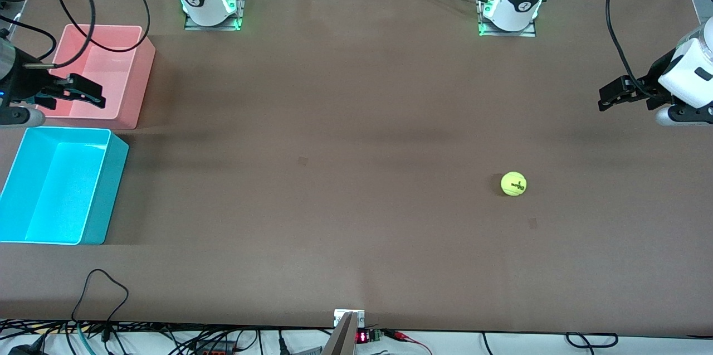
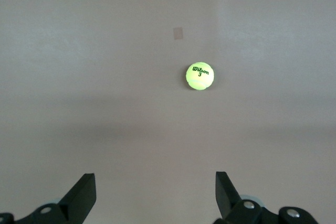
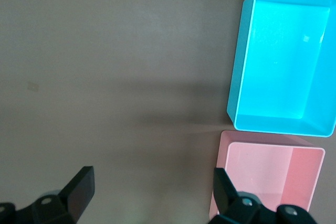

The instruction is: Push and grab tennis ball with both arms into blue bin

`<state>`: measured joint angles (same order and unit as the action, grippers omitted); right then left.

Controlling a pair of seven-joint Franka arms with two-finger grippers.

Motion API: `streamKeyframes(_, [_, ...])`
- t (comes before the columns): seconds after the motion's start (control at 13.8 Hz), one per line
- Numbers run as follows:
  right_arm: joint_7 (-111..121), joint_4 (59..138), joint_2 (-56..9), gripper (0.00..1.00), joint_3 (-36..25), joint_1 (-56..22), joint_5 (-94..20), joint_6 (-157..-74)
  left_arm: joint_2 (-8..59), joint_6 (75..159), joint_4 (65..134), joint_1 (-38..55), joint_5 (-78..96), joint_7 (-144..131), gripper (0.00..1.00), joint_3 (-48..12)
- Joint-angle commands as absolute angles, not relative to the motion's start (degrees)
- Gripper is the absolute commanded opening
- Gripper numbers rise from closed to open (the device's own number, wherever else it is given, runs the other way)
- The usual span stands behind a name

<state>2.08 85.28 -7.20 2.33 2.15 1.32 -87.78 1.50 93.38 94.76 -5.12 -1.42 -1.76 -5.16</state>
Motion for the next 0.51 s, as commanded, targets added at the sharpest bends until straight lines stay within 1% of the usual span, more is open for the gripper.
streamKeyframes(0.0, [2.2, 84.8, -6.8, 1.0, 2.4, 2.9, 0.1, -88.7, -0.2, 93.0, 96.0, -5.6, -0.6, -1.9, 1.0, -5.5])
streamKeyframes(0.22, [2.1, 84.8, -6.8, 1.0, 2.6, 2.7, 0.1, -89.3, 0.3, 93.1, 95.9, -5.6, -0.6, -1.5, 1.0, -5.5])
streamKeyframes(0.29, [2.0, 84.9, -6.8, 1.0, 2.5, 2.8, 0.1, -89.3, 0.5, 93.2, 95.9, -5.6, -0.6, -1.2, 0.97, -5.5])
streamKeyframes(0.36, [2.0, 84.9, -6.8, 1.0, 2.5, 2.8, 0.1, -89.4, 1.3, 93.1, 95.9, -5.6, -0.6, -1.1, 0.72, -5.4])
streamKeyframes(0.44, [2.0, 84.9, -6.8, 1.0, 2.6, 2.8, 0.1, -89.6, 2.0, 92.8, 96.0, -5.6, -0.6, -1.1, 0.39, -5.3])
